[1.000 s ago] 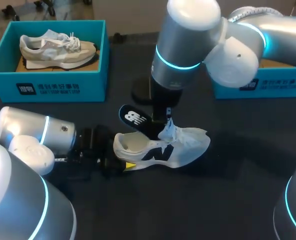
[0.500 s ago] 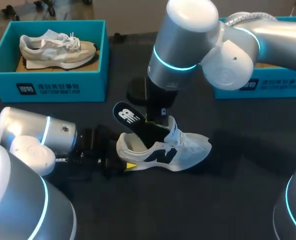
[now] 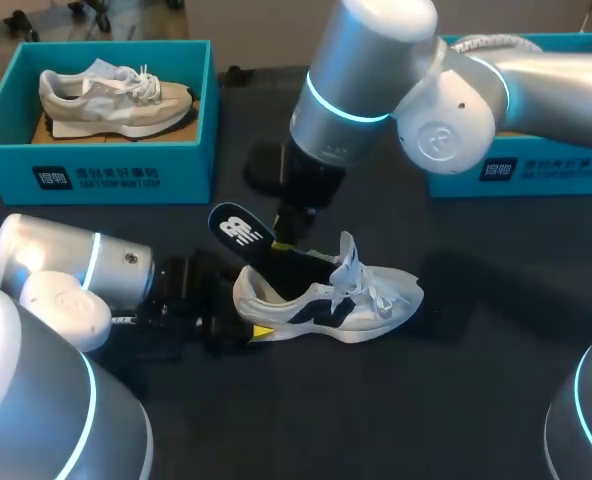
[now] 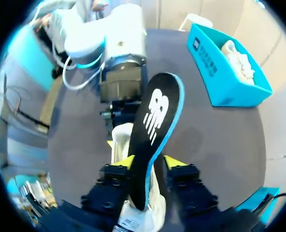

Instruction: Take the shoe out of the shoebox, open the shoe tongue, remove and reinsert the insole, then place the shoe into the shoebox

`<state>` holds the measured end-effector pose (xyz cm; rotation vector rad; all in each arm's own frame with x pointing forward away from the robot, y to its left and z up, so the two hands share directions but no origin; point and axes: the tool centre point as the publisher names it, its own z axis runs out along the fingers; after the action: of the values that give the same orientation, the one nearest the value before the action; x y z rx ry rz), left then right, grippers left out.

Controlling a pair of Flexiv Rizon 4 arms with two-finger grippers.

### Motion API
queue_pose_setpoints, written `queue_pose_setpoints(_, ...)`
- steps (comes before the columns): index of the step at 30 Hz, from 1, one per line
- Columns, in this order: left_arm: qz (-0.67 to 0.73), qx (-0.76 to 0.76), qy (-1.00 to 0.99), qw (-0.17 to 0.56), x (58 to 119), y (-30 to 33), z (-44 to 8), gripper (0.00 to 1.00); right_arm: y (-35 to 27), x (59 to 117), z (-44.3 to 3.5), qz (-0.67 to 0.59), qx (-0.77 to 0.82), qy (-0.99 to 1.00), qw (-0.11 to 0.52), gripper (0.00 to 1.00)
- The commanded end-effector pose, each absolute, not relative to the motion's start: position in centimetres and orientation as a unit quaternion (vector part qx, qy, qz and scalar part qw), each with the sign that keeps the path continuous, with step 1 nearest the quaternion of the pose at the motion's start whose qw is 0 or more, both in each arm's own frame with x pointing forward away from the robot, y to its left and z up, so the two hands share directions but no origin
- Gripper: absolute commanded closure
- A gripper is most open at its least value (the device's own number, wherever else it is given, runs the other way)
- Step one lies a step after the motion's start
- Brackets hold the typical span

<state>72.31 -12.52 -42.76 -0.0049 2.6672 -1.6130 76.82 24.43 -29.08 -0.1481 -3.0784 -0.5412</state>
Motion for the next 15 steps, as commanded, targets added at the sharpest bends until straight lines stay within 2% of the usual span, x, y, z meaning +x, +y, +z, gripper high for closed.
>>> queue_pose_setpoints(1, -0.516, -0.002, 0.856, 0.013, 72.25, -12.68, -43.26, 1.00, 23.80, 76.56, -28.99, -0.220, -0.095, -0.971, 0.023, 0.00)
queue_pose_setpoints(4, -0.516, -0.002, 0.856, 0.013, 72.25, -12.68, -43.26, 1.00, 23.88, 76.54, -28.86, -0.250, -0.150, -0.955, 0.059, 0.00)
queue_pose_setpoints(15, -0.516, -0.002, 0.856, 0.013, 72.25, -12.68, -43.26, 1.00, 23.80, 76.58, -28.78, -0.257, -0.177, -0.948, 0.059, 0.00)
